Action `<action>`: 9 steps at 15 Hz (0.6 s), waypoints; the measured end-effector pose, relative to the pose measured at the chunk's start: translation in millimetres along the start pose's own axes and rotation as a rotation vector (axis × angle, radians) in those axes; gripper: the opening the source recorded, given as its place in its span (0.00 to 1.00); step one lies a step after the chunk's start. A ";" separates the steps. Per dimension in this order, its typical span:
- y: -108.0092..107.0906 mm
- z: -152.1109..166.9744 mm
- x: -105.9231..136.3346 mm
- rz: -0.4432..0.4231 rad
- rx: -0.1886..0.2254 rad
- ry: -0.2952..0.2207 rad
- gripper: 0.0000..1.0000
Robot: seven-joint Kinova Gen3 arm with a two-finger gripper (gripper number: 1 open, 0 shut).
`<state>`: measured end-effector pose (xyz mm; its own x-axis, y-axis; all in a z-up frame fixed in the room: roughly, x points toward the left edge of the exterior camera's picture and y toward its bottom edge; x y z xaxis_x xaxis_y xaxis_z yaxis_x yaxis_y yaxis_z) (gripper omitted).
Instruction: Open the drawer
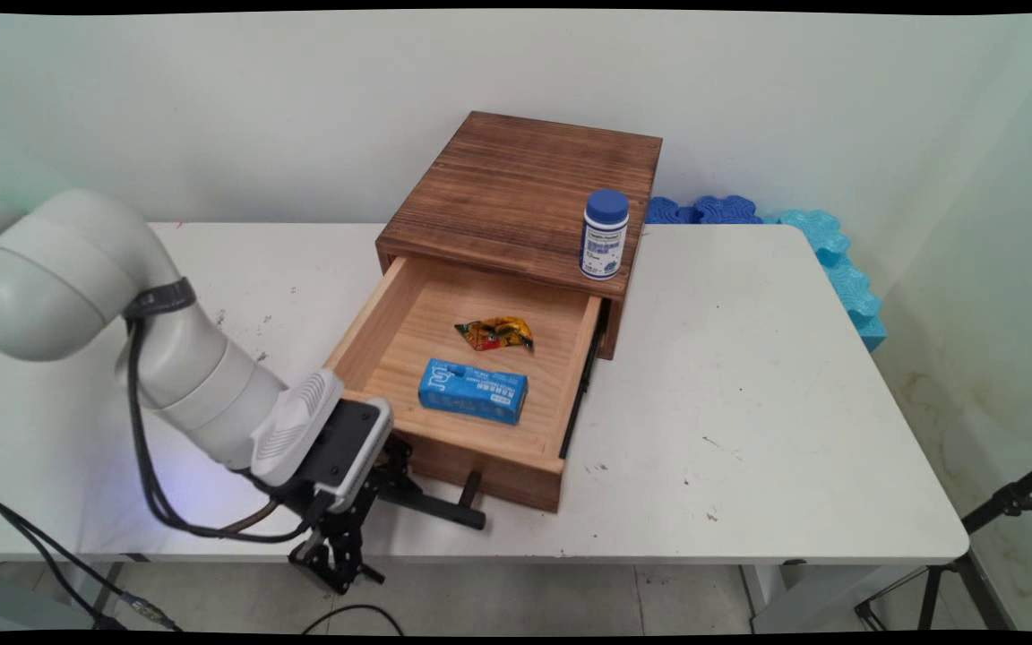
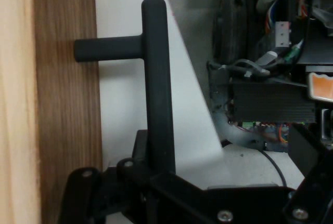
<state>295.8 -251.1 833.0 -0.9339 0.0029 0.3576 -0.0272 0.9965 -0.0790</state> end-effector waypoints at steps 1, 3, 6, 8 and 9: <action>3.6 -0.9 -0.2 0.002 -0.002 0.001 1.00; 8.9 -2.3 -0.5 0.006 -0.004 0.004 1.00; 15.6 -4.7 -0.7 0.012 -0.005 0.008 1.00; 19.4 -6.5 -0.9 0.017 -0.004 0.011 1.00; 21.1 -7.5 -1.0 0.019 -0.003 0.012 1.00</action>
<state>298.8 -229.5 838.0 -0.9298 0.0227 0.3674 -0.0084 0.9965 -0.0827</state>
